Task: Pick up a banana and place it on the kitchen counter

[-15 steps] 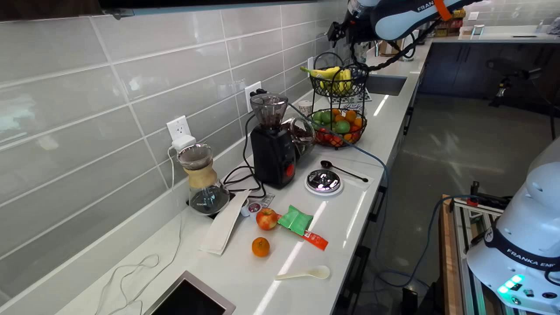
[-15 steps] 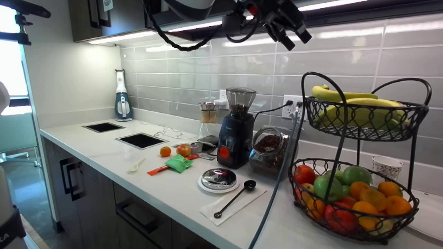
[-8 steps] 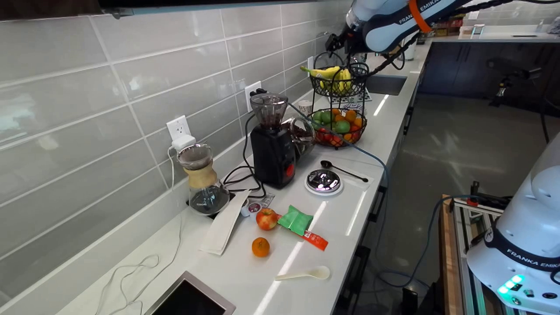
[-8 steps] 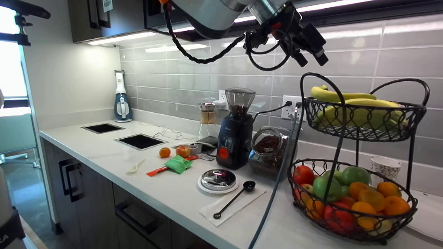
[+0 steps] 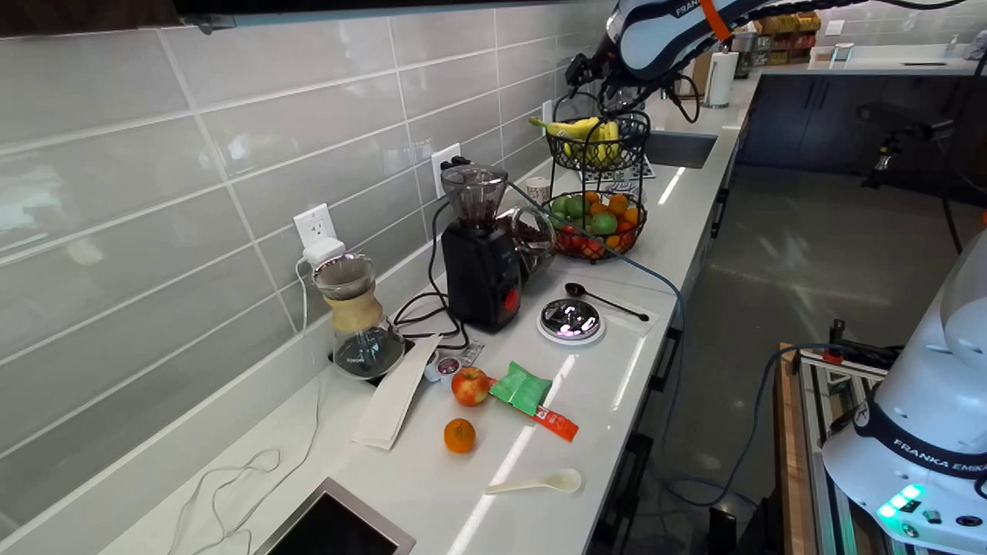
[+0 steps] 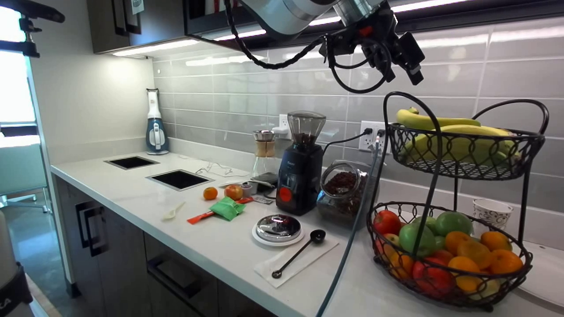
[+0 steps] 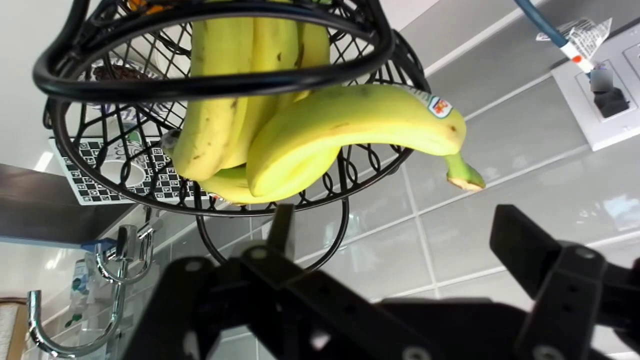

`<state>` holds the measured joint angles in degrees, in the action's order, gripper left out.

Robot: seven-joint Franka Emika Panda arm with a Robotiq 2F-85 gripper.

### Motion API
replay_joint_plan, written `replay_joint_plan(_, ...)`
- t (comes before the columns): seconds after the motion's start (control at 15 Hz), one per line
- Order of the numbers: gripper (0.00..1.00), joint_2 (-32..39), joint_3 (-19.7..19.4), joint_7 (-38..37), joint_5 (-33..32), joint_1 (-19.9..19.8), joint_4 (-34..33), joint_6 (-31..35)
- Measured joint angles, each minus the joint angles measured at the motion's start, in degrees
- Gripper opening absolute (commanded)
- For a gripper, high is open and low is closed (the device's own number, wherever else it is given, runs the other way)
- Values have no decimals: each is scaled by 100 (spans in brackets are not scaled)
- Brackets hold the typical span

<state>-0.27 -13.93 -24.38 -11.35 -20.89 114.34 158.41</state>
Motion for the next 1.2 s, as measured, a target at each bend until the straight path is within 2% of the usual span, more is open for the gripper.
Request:
replay_joint_plan(0.73,100,34,-17,-105,-95,9,-39,0)
replay_joint_plan(1.0,100,299,-139,-1306,-1019,-83,-339,-234)
replay_joint_plan(1.2,100,591,-231,-1973,-1210,-55,-694,-876)
